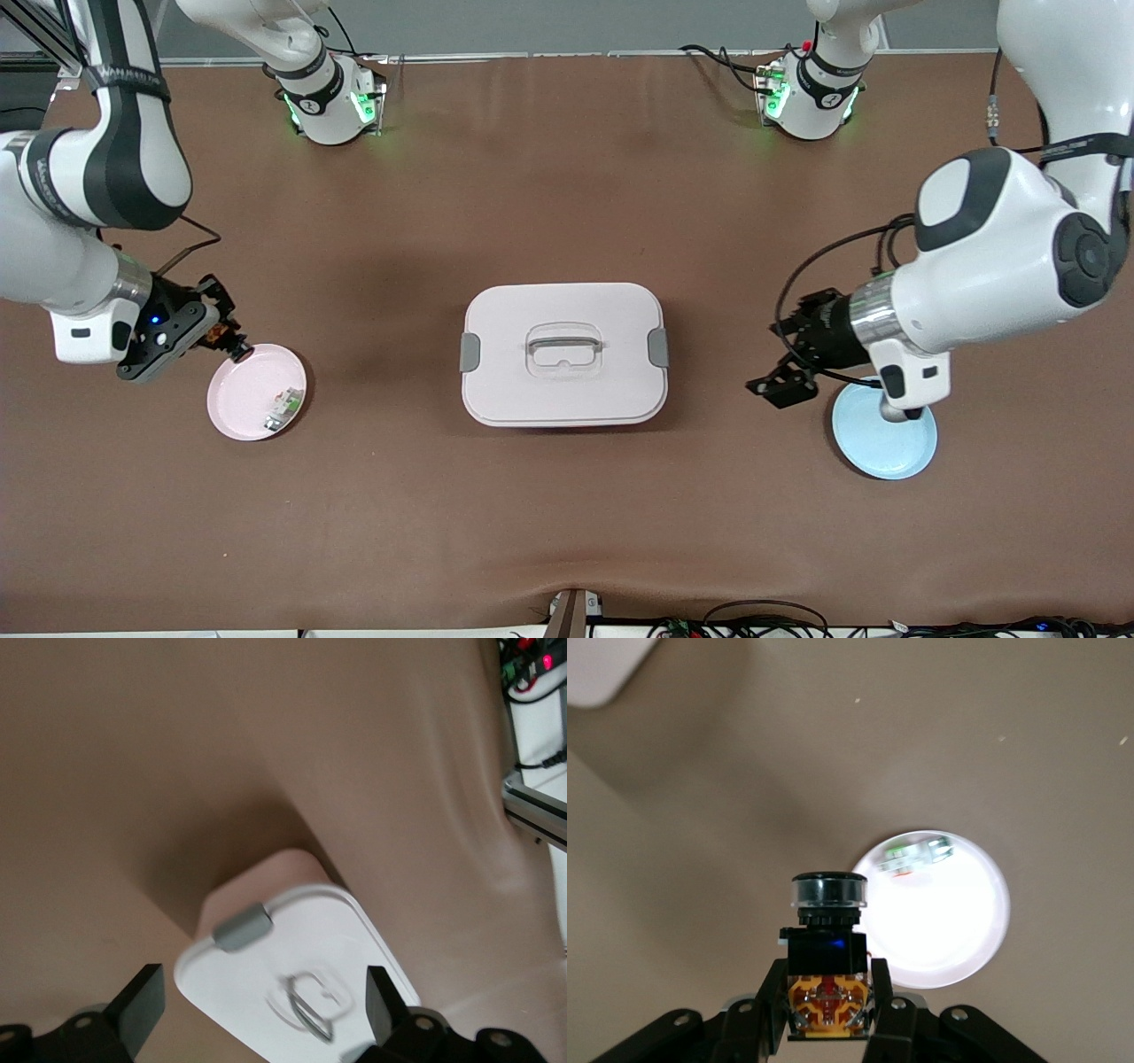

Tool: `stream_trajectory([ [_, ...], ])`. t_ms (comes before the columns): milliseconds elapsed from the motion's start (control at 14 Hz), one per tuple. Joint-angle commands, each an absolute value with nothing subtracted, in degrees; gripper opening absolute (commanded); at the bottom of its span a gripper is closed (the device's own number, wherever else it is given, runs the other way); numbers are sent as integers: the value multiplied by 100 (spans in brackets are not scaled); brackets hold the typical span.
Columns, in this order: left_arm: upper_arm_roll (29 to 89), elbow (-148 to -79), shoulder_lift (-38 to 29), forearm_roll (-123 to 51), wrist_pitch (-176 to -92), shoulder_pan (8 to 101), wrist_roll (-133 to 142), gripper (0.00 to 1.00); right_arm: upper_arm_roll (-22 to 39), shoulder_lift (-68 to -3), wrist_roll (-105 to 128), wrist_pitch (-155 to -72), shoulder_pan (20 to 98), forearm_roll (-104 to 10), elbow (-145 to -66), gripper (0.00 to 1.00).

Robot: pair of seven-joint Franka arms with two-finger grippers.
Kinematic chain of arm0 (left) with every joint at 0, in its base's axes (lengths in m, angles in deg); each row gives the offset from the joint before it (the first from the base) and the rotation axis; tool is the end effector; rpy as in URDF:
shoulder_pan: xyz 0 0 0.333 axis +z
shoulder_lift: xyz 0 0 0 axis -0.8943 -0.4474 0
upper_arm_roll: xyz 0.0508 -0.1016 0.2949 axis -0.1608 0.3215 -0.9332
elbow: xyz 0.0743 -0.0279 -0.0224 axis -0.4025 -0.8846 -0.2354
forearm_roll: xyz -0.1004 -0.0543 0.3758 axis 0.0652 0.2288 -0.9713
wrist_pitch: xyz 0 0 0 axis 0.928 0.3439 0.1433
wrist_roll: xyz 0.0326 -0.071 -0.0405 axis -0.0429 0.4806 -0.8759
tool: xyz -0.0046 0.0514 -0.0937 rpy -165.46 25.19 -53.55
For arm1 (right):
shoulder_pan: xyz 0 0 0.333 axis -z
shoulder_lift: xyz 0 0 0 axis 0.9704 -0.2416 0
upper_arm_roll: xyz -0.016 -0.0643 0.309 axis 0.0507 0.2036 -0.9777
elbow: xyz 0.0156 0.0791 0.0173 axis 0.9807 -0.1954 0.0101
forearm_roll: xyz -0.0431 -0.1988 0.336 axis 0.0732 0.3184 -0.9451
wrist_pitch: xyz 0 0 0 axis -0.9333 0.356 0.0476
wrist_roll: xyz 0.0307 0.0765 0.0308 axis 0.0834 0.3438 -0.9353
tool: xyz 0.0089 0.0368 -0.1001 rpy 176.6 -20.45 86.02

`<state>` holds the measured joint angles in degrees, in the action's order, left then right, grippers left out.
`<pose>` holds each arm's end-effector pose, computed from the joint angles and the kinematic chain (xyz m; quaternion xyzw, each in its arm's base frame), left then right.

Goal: Transfer orange switch to right arm and place

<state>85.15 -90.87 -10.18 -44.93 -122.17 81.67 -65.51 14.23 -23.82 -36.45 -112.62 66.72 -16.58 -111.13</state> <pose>0.6664 -0.1956 0.4934 0.8685 0.4591 -0.1068 0.1537 0.6112 -0.0098 0.4253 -0.9110 -0.4111 -0.0041 0.0325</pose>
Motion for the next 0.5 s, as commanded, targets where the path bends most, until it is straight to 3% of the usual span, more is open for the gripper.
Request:
stream_trajectory([
  [0,8555,-9190,-864,-4894,-11777,8512,-5542,100,1332,-2686,-4795,-11819,7038,-1570,-11050,0],
  [427,8547,-9199,-452,-5551,-11145,9014,-4063,100,1306,-3460,-6766,-13095,7549,-1745,-11041,0],
])
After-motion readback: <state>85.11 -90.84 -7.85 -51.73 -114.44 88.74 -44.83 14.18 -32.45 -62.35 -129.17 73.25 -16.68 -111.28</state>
